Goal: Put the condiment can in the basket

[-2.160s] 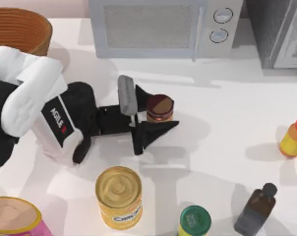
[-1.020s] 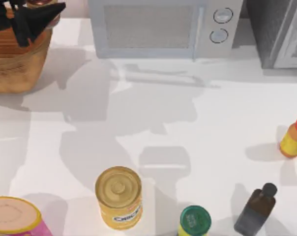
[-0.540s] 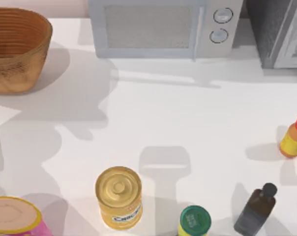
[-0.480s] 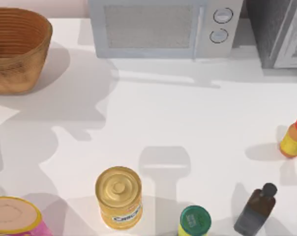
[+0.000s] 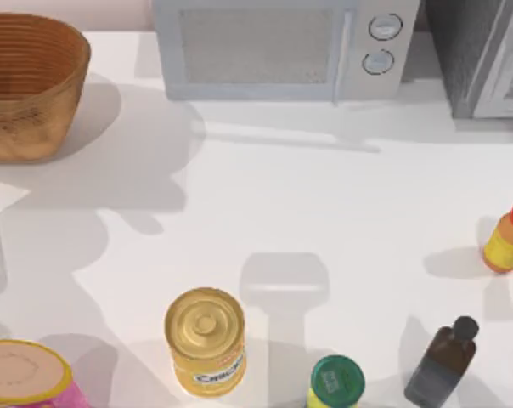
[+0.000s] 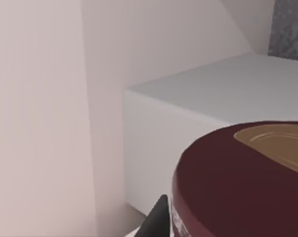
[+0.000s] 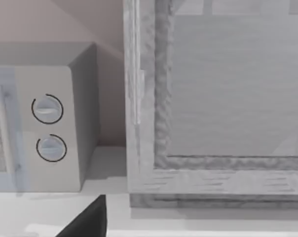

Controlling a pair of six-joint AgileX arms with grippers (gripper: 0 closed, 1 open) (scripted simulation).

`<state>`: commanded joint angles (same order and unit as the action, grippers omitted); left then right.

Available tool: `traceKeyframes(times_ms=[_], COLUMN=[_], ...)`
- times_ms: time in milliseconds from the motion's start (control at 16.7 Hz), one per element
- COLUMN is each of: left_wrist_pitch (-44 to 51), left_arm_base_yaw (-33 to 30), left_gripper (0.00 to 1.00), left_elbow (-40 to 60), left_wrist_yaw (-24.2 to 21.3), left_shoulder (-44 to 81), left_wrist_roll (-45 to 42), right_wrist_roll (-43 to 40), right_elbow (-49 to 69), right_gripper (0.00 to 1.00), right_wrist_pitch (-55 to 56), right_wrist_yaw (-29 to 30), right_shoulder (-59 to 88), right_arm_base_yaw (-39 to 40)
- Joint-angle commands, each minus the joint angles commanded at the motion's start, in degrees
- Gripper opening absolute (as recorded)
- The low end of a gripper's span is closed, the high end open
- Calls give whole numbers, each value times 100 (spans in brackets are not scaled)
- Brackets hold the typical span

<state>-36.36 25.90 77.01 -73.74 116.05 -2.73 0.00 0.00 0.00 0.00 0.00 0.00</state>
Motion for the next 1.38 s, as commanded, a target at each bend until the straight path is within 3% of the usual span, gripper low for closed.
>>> traceKeyframes(times_ms=[480, 720, 1380], left_wrist_pitch=[-265, -285, -285], left_arm_base_yaw=[-503, -536, -536], left_gripper=[0, 0, 83], left_elbow=[237, 254, 254], left_wrist_yaw=[511, 545, 545], left_shoulder=[409, 440, 440], left_wrist_roll=[77, 86, 86], right_wrist_roll=[0, 0, 0], right_elbow=[0, 0, 0], right_gripper=[100, 100, 100], right_wrist_pitch=[0, 0, 0], right_wrist_yaw=[0, 0, 0], right_shoulder=[0, 0, 0], right_arm_base_yaw=[0, 0, 0])
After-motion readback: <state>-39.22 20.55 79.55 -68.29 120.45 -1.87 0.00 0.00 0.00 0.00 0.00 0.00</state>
